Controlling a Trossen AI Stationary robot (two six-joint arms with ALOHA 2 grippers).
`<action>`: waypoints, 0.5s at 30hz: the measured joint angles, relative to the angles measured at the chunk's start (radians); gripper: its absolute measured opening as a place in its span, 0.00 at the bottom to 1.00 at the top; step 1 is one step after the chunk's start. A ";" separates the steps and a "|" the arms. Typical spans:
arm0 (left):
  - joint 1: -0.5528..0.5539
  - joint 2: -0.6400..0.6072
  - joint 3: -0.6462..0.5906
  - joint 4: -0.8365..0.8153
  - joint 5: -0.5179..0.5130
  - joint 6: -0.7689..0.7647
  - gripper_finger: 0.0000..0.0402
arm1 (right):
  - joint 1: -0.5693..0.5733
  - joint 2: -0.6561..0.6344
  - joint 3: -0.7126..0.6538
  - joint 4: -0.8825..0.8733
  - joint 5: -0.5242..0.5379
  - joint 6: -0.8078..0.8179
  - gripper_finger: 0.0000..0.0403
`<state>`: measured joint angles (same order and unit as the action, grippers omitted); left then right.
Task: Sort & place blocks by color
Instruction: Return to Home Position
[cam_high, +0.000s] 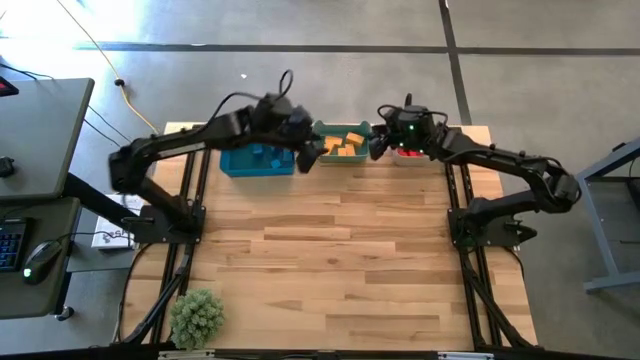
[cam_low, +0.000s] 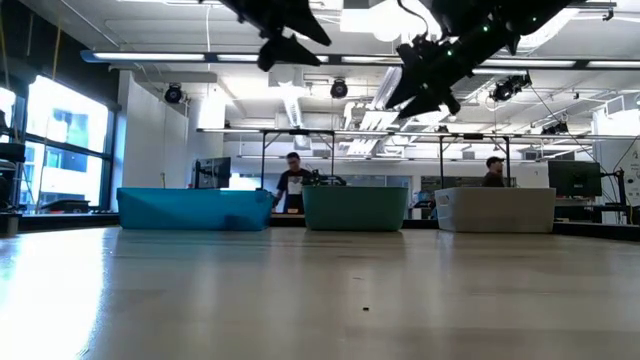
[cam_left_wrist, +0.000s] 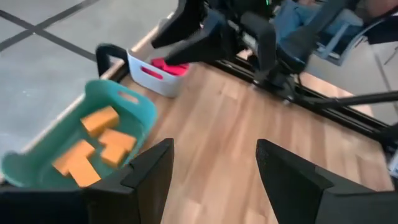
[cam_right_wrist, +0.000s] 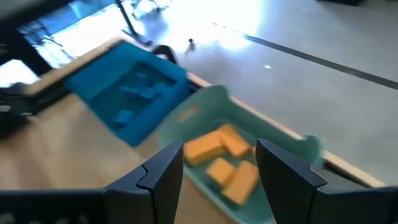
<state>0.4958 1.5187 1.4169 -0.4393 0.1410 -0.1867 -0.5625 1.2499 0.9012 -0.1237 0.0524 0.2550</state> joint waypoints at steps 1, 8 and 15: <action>-0.010 -0.030 -0.038 0.012 0.000 -0.011 0.54 | 0.017 0.000 0.000 0.011 -0.002 0.010 0.47; -0.077 -0.283 -0.336 0.108 -0.003 -0.066 0.54 | 0.153 0.000 0.000 0.094 0.002 0.090 0.47; -0.143 -0.548 -0.638 0.225 -0.003 -0.100 0.54 | 0.267 0.000 0.000 0.121 0.052 0.233 0.47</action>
<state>0.3523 0.9703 0.7788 -0.2140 0.1379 -0.2863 -0.2954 1.2499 0.9012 -0.0025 0.1047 0.4877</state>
